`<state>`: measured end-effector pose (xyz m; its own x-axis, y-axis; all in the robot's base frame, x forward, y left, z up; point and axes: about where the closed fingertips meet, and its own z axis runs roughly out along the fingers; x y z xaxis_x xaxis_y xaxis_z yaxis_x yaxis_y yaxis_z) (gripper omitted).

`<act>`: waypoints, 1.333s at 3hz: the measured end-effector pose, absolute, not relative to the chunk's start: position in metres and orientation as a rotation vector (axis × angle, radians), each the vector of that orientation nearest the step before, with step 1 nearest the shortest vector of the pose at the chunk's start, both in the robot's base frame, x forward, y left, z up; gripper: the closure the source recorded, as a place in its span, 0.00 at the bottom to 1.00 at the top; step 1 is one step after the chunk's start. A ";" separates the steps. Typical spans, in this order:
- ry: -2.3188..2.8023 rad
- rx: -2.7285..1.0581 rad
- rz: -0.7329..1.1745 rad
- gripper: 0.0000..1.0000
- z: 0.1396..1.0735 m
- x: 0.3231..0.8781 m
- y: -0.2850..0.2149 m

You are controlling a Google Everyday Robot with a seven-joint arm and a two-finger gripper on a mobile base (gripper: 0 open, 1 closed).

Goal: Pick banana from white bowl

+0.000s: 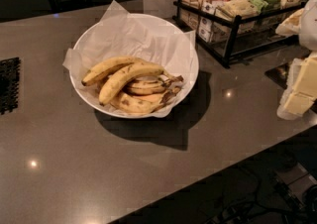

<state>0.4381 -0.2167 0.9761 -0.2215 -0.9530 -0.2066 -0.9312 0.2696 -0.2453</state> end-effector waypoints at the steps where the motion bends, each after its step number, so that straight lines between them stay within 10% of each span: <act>1: 2.232 -1.725 -0.098 0.00 0.976 0.438 -0.217; 4: 1.862 -1.904 0.258 0.00 0.971 0.481 -0.112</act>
Offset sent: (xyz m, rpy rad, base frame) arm 0.0094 0.0339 -0.0120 0.1487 0.0571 0.1309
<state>0.4810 -0.1119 0.9711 0.0654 -0.8945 -0.4424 -0.9810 0.0236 -0.1927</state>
